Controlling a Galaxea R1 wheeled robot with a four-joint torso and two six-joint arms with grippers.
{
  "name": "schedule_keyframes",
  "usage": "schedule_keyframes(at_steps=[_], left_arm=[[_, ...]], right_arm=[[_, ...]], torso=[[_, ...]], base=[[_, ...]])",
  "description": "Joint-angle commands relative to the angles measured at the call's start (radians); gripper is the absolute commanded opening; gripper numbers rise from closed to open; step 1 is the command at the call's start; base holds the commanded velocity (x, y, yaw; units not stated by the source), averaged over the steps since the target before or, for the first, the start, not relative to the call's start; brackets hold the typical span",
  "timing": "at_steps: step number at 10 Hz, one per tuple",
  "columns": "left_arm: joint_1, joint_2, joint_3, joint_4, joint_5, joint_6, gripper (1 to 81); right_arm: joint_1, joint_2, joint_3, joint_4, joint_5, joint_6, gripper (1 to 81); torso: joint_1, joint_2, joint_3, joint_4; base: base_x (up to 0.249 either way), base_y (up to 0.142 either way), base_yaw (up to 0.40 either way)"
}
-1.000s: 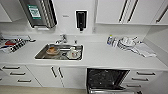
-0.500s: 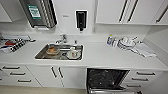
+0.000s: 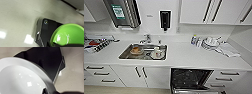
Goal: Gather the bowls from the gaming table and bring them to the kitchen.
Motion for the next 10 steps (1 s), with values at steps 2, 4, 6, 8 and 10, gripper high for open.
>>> schedule_keyframes(at_steps=[2, 4, 6, 8, 10], left_arm=[[-0.198, -0.200, 0.257, 0.042, 0.141, -0.012, 1.0], [-0.277, -0.221, 0.320, 0.054, 0.207, -0.012, 1.0], [-0.359, -0.254, 0.392, 0.056, 0.284, -0.012, 1.0], [-0.451, -0.291, 0.473, 0.057, 0.349, -0.012, 1.0], [-0.569, -0.312, 0.538, 0.056, 0.455, -0.014, 1.0]], right_arm=[[0.018, -0.026, 0.039, -0.009, -0.067, -0.001, 1.0], [0.021, -0.029, 0.058, -0.009, -0.067, -0.001, 1.0], [0.026, -0.041, 0.079, -0.011, -0.067, -0.001, 1.0], [0.031, -0.046, 0.090, -0.011, -0.067, -0.001, 1.0], [0.031, -0.047, 0.090, -0.011, -0.067, -0.007, 1.0]], torso=[[0.000, 0.000, -0.085, 0.000], [0.000, 0.000, -0.136, 0.000], [0.000, 0.000, -0.202, 0.000], [0.001, 0.001, -0.173, 0.000], [0.001, 0.001, -0.193, 0.000]], base=[[0.000, 0.000, 0.000], [0.000, 0.000, 0.000], [0.000, 0.000, 0.000], [0.000, 0.000, 0.000], [0.000, 0.000, 0.000]])
